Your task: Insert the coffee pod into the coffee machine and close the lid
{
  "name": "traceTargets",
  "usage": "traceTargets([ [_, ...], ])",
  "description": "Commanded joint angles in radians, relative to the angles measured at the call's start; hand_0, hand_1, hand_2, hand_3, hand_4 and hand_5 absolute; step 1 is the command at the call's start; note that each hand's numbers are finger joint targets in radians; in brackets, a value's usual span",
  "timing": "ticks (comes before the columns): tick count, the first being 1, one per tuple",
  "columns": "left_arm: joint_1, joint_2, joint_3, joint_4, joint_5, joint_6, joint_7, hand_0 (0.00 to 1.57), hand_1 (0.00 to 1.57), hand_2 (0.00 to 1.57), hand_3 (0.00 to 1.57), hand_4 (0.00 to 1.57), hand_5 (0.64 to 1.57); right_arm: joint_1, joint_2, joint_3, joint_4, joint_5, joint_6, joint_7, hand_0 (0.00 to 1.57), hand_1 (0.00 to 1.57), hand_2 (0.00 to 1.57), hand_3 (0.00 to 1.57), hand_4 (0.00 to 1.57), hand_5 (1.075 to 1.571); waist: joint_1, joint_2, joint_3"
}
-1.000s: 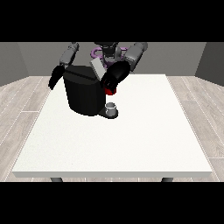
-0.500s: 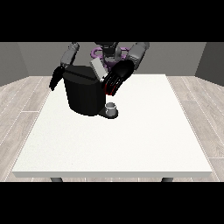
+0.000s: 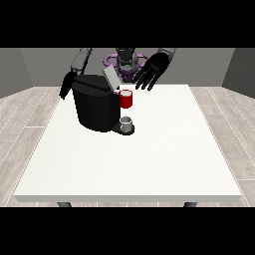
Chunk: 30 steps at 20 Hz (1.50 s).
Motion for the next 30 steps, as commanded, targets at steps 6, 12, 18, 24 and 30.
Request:
traceTargets([
  [6, 0.259, -0.242, 0.187, -0.033, 0.280, 0.035, -0.096, 0.00, 0.00, 0.00, 0.00, 0.37, 1.571, 0.174, -0.011, -0.036, 0.052, -0.028, 0.015, -0.031, 0.00, 0.00, 0.00, 0.00, 0.00, 1.571, 0.154, -0.216, -0.0032],
  [12, 0.446, -0.386, 0.337, 0.000, 0.483, -0.009, -0.094, 0.00, 0.00, 0.00, 0.00, 0.27, 1.571, 0.273, -0.021, -0.049, 0.049, -0.039, 0.029, -0.043, 0.00, 0.00, 0.00, 0.00, 0.00, 1.571, 0.234, -0.390, -0.0020],
  [18, 0.520, -0.388, 0.324, -0.021, 0.508, -0.056, -0.053, 0.00, 0.00, 0.00, 0.00, 0.32, 1.571, 0.235, 0.020, -0.021, -0.009, -0.084, 0.081, -0.119, 0.00, 0.00, 0.00, 0.00, 0.00, 1.571, 0.284, -0.422, -0.0002],
  [24, 0.682, -0.366, 0.313, -0.048, 0.514, -0.065, -0.084, 0.00, 0.00, 0.00, 0.00, 0.40, 1.571, 0.177, -0.007, 0.058, -0.151, -0.078, 0.169, 0.009, 0.00, 0.00, 0.00, 0.00, 0.06, 1.571, 0.272, -0.486, -0.0010],
  [30, 0.680, -0.398, 0.276, -0.161, 0.590, -0.061, -0.013, 0.00, 0.00, 0.00, 0.00, 0.41, 1.571, 0.043, -0.081, 0.024, -0.159, -0.079, 0.197, 0.082, 0.00, 0.00, 0.00, 0.00, 0.08, 1.571, 0.318, -0.440, -0.0008],
])
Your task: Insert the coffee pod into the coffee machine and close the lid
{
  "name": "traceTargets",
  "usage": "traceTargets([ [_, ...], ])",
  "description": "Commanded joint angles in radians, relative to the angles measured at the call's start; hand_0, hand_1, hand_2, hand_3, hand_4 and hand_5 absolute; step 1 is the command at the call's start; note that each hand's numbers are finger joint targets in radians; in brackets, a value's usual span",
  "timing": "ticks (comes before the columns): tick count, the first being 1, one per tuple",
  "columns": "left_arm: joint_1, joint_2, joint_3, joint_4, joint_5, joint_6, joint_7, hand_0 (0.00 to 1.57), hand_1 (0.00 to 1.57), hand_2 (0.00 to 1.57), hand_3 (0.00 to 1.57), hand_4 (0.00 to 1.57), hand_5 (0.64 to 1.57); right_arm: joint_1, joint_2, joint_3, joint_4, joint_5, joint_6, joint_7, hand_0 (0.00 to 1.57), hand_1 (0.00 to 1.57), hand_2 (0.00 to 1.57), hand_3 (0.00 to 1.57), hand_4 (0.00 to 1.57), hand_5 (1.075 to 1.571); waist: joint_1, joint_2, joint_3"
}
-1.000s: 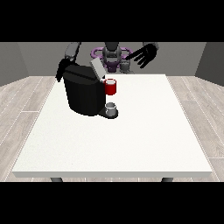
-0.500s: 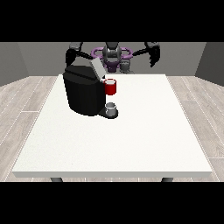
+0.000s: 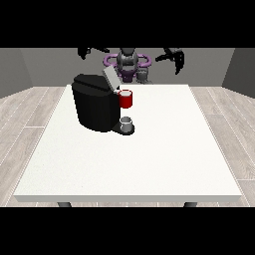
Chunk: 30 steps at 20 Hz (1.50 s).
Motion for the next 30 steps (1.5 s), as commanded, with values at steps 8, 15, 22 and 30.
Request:
traceTargets([
  [8, 0.106, -0.016, -0.133, -0.275, 0.110, -0.026, 0.076, 0.00, 0.00, 0.00, 0.00, 0.38, 1.571, -0.168, -0.071, -0.125, 0.099, -0.088, 0.027, 0.060, 0.00, 0.00, 0.00, 0.00, 0.00, 1.571, 0.102, 0.128, 0.0003],
  [15, 0.157, -0.016, -0.194, -0.422, 0.158, 0.043, 0.145, 0.00, 0.00, 0.00, 0.00, 0.28, 1.571, -0.280, -0.048, -0.148, 0.154, -0.163, 0.025, 0.132, 0.00, 0.00, 0.00, 0.00, 0.18, 1.571, 0.066, 0.191, 0.0000],
  [22, 0.230, 0.001, -0.205, -0.579, 0.206, 0.042, 0.187, 0.00, 0.00, 0.00, 0.00, 0.34, 1.571, -0.315, -0.042, -0.107, 0.190, -0.153, 0.041, 0.110, 0.00, 0.00, 0.00, 0.00, 0.00, 1.571, 0.035, 0.247, -0.0001],
  [30, 0.270, 0.018, -0.221, -0.673, 0.208, 0.068, 0.216, 0.00, 0.00, 0.00, 0.00, 0.37, 1.571, -0.359, -0.019, -0.058, 0.250, -0.122, 0.058, 0.058, 0.00, 0.00, 0.00, 0.00, 0.00, 1.571, 0.030, 0.291, -0.0001],
])
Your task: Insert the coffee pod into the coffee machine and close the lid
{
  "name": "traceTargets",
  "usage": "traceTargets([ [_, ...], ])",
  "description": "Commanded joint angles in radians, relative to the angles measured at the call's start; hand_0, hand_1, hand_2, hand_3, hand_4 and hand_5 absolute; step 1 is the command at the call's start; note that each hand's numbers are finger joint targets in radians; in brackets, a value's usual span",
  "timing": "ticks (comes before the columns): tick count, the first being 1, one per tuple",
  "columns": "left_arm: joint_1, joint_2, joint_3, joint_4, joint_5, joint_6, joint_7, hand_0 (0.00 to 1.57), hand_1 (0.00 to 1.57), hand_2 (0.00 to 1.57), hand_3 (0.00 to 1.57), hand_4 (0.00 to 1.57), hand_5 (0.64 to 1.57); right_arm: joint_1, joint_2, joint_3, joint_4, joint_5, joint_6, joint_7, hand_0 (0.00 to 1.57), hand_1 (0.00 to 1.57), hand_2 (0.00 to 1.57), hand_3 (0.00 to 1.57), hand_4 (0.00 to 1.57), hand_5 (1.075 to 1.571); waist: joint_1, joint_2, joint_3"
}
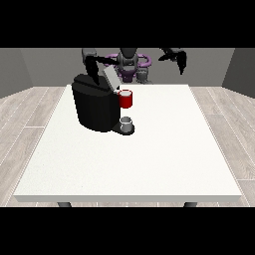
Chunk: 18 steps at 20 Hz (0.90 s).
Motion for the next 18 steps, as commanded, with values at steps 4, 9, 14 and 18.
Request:
traceTargets([
  [4, 0.074, 0.063, 0.028, -0.025, 0.020, -0.015, -0.079, 0.00, 0.00, 0.00, 0.00, 0.33, 1.571, -0.046, 0.016, 0.026, 0.022, 0.011, 0.006, -0.043, 0.00, 0.00, 0.00, 0.00, 0.07, 1.571, -0.022, 0.051, -0.0003],
  [9, 0.018, 0.057, 0.015, -0.029, 0.003, 0.035, -0.011, 0.00, 0.00, 0.00, 0.00, 0.36, 1.571, -0.142, 0.029, 0.049, 0.037, 0.032, -0.021, 0.024, 0.00, 0.00, 0.00, 0.00, 0.20, 1.571, -0.030, 0.056, -0.0003],
  [14, 0.006, 0.053, -0.002, -0.048, 0.008, 0.024, 0.004, 0.00, 0.00, 0.00, 0.00, 0.36, 1.571, -0.216, 0.002, 0.055, 0.060, 0.060, -0.014, -0.012, 0.00, 0.00, 0.00, 0.00, 0.16, 1.571, 0.018, 0.090, -0.0002],
  [18, -0.019, 0.036, -0.017, -0.021, -0.019, 0.057, -0.021, 0.00, 0.00, 0.00, 0.00, 0.41, 1.571, -0.263, 0.007, 0.095, 0.043, 0.084, 0.003, 0.016, 0.00, 0.00, 0.00, 0.00, 0.10, 1.571, -0.001, 0.108, -0.0004],
])
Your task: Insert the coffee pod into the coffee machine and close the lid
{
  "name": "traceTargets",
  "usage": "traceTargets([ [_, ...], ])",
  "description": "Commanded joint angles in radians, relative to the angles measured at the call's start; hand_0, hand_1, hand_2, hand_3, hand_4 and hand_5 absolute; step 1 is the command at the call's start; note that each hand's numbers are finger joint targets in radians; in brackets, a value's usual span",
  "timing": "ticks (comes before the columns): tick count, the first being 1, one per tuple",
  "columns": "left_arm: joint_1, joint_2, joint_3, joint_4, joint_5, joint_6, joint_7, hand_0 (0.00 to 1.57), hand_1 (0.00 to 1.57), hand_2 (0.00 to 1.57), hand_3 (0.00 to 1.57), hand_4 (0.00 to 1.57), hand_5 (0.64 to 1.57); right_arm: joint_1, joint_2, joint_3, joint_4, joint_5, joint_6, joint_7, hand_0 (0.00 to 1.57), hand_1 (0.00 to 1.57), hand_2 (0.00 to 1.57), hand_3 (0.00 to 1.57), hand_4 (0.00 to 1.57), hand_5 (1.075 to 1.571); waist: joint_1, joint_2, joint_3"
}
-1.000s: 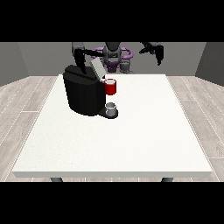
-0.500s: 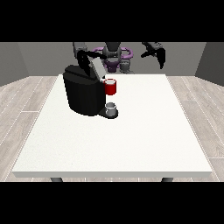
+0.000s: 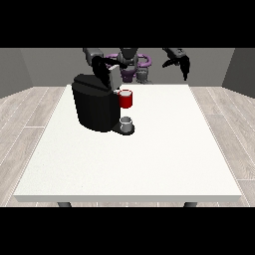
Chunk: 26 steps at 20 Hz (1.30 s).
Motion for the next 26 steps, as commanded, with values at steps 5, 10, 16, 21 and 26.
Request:
traceTargets([
  [5, -0.036, 0.013, 0.006, 0.027, -0.007, 0.013, -0.015, 0.00, 0.00, 0.00, 0.00, 0.36, 1.571, -0.099, 0.074, 0.071, -0.022, 0.042, -0.018, -0.001, 0.00, 0.00, 0.00, 0.00, 0.00, 1.571, 0.032, 0.030, -0.0062],
  [10, -0.023, -0.017, -0.039, 0.016, -0.023, 0.009, -0.019, 0.00, 0.00, 0.00, 0.00, 0.33, 1.571, -0.138, 0.032, 0.095, -0.059, 0.099, -0.041, 0.032, 0.00, 0.00, 0.00, 0.00, 0.10, 1.571, 0.089, 0.030, -0.0063],
  [16, -0.076, -0.001, -0.046, 0.005, 0.010, -0.046, -0.032, 0.00, 0.00, 0.00, 0.00, 0.44, 1.571, -0.189, -0.013, 0.090, -0.101, 0.131, -0.059, 0.093, 0.00, 0.00, 0.00, 0.00, 0.26, 1.571, 0.175, 0.080, -0.0061],
  [21, -0.095, -0.013, -0.058, 0.010, 0.002, -0.038, -0.034, 0.00, 0.00, 0.00, 0.00, 0.43, 1.571, -0.198, -0.020, 0.083, -0.153, 0.126, -0.054, 0.160, 0.00, 0.00, 0.00, 0.00, 0.13, 1.571, 0.216, 0.098, -0.0056],
  [26, -0.169, -0.040, -0.082, 0.009, 0.002, -0.032, 0.022, 0.00, 0.00, 0.00, 0.00, 0.40, 1.571, -0.240, -0.078, 0.090, -0.220, 0.159, -0.049, 0.250, 0.00, 0.00, 0.00, 0.00, 0.05, 1.571, 0.260, 0.124, -0.0050],
])
